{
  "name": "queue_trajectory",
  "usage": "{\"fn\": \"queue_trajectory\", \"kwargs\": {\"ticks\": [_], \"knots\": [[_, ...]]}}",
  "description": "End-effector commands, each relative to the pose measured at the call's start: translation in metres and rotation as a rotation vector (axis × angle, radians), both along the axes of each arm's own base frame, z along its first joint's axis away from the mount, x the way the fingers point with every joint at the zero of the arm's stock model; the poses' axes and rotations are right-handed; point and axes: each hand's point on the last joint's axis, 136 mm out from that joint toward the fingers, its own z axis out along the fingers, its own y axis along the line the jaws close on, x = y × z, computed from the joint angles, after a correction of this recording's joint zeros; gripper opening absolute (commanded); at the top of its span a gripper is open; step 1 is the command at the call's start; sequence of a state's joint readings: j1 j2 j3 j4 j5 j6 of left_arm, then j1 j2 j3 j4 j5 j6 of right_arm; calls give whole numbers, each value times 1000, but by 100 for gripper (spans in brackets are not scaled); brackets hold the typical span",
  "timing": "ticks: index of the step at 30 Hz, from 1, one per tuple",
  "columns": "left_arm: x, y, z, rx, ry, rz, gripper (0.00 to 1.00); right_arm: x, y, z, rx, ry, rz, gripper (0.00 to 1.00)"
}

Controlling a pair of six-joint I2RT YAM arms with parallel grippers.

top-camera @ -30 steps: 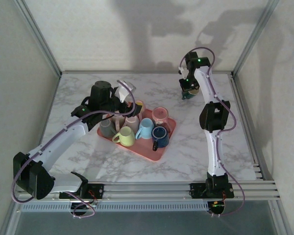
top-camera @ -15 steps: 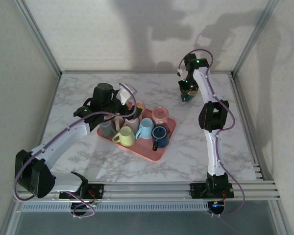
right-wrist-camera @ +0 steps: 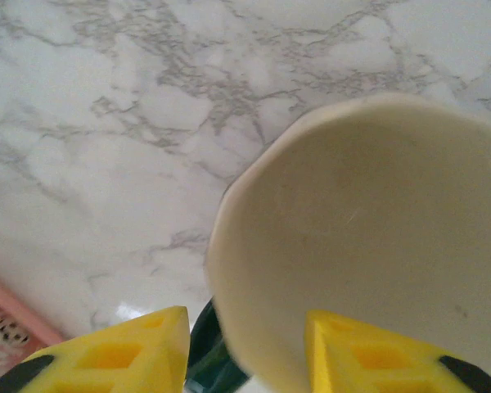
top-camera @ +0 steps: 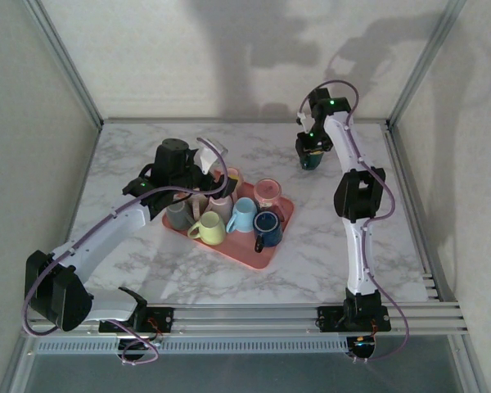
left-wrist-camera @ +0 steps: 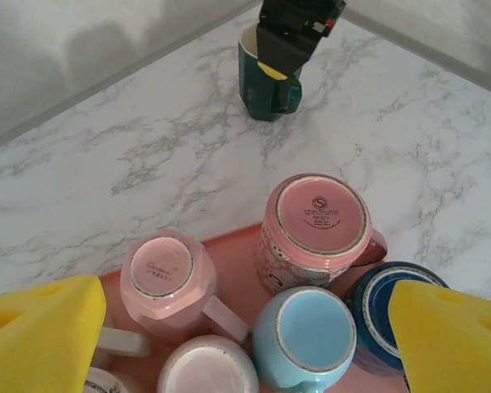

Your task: Turn the mug right side up

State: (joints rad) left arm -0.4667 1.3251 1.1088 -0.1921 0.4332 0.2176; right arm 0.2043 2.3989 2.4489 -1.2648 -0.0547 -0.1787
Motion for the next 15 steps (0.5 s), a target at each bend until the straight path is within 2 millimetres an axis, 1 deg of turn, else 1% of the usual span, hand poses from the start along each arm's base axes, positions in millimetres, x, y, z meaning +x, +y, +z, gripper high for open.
{"fn": "queue_trajectory", "kwargs": {"ticks": [1, 3, 5, 7, 9, 11, 13, 15], "knots": [[8, 8, 5, -31, -8, 81, 89, -10, 13, 65, 136, -131, -27, 46], [13, 13, 9, -57, -5, 150, 89, -17, 17, 79, 179, -175, -41, 48], [15, 14, 12, -82, 0, 204, 87, -27, 20, 92, 220, -212, -58, 49], [8, 6, 12, -106, 22, 220, 86, -41, 23, 100, 250, -240, -72, 50], [0, -2, 10, -136, 54, 262, 84, -61, 26, 108, 295, -272, -97, 50], [-9, -9, 3, -130, 83, 302, 80, -80, 27, 110, 343, -293, -142, 51], [-21, -19, -5, -115, 107, 305, 80, -100, 27, 109, 385, -296, -190, 51], [-35, -29, -15, -109, 143, 299, 79, -123, 30, 105, 424, -276, -199, 51]]}}
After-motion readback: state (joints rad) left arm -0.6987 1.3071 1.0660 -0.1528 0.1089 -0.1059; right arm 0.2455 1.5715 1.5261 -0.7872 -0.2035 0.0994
